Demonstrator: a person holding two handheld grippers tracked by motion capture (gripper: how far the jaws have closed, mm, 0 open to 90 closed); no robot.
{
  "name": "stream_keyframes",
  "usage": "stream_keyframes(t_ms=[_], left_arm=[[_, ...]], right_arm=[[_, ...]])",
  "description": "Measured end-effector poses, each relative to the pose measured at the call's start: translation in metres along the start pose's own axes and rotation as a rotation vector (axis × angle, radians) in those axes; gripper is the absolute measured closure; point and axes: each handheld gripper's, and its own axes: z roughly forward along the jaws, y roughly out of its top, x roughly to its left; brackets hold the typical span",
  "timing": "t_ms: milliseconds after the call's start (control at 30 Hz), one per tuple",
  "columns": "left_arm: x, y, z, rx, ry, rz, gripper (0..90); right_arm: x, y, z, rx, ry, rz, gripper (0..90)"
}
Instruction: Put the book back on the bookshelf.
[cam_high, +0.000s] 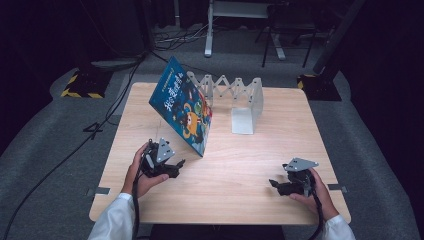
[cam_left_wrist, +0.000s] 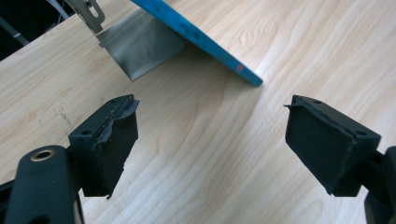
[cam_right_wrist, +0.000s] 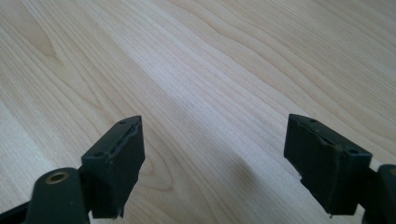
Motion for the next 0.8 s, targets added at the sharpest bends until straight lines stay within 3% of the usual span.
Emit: stream_keyframes(t_ms=[100, 467, 700, 800], left_arm=[[-0.002, -0.003, -0.003, 0.029, 0.003, 0.033, 17.4], [-0.004, -0.028, -0.023, 0.092, 0.015, 0.06, 17.2], [0.0, -0.055, -0.037, 0.122, 0.013, 0.012, 17.2], [0.002, -0.068, -0.04, 0.121, 0.006, -0.03, 17.2]], right_arm=[[0.0, -0.002, -0.003, -0.005, -0.009, -0.005, 20.9], [-0.004, -0.023, -0.021, -0.009, -0.034, -0.01, 20.3], [-0.011, -0.041, -0.031, -0.016, -0.035, 0.0, 20.2], [-0.016, -0.051, -0.033, -0.008, -0.043, 0.023, 20.0]])
